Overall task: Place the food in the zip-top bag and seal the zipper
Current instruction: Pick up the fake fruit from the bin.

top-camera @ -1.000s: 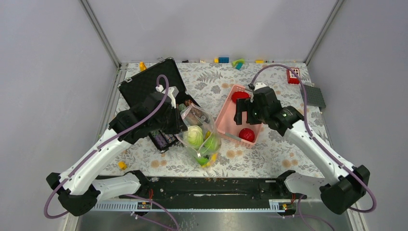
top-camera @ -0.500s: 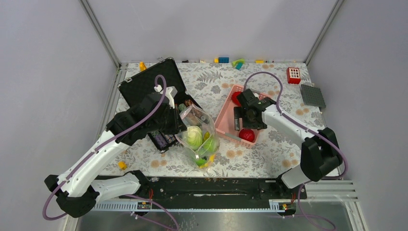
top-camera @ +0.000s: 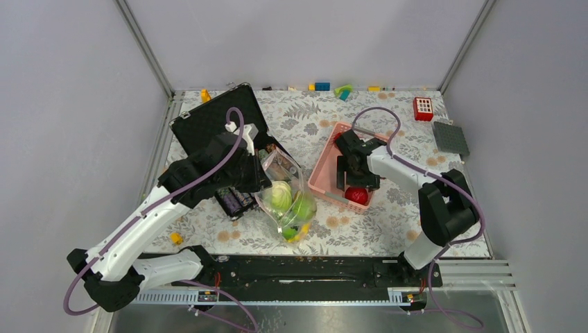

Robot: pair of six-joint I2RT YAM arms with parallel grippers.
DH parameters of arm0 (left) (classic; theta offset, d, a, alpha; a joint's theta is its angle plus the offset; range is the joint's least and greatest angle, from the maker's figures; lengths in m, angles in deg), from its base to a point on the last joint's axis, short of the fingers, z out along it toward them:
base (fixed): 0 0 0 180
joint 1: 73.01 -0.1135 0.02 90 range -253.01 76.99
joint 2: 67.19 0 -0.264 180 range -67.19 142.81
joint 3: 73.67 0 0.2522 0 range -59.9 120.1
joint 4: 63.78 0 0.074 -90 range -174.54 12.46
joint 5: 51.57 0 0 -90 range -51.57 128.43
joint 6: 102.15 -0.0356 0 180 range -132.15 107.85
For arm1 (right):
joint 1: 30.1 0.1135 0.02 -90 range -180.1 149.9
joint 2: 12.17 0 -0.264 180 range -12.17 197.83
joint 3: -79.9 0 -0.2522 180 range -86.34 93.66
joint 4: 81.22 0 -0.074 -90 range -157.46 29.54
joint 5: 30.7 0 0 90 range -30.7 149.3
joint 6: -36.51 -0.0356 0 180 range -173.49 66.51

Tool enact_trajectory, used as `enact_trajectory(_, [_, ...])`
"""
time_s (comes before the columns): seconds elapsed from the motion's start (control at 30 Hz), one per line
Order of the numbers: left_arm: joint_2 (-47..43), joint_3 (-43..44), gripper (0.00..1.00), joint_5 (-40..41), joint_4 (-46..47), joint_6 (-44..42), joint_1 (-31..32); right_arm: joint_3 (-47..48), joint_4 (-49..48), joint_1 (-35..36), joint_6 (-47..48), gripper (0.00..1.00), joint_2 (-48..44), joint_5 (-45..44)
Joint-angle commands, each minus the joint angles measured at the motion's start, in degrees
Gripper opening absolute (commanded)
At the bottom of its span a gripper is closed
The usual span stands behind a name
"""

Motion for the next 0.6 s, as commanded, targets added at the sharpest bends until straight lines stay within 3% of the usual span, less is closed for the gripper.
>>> enact_trajectory(0.0, [0.39, 0.55, 0.00, -1.19, 3.39, -0.44, -0.05, 1.74, -0.33, -0.20, -2.05, 0.88, 1.29, 0.98])
enact_trajectory(0.17, [0.58, 0.48, 0.00, -1.72, 3.87, -0.54, -0.04, 1.68, -1.16, -0.20, -2.30, 0.82, 2.94, 1.38])
enact_trajectory(0.4, [0.49, 0.23, 0.00, -1.86, 3.84, -0.35, -0.01, 1.34, -1.87, -0.20, -2.61, 0.49, 1.43, 0.38])
enact_trajectory(0.57, [0.48, 0.40, 0.00, -1.49, 3.83, -0.13, 0.00, 0.40, -3.53, -0.24, -2.96, 0.40, -3.83, -3.40])
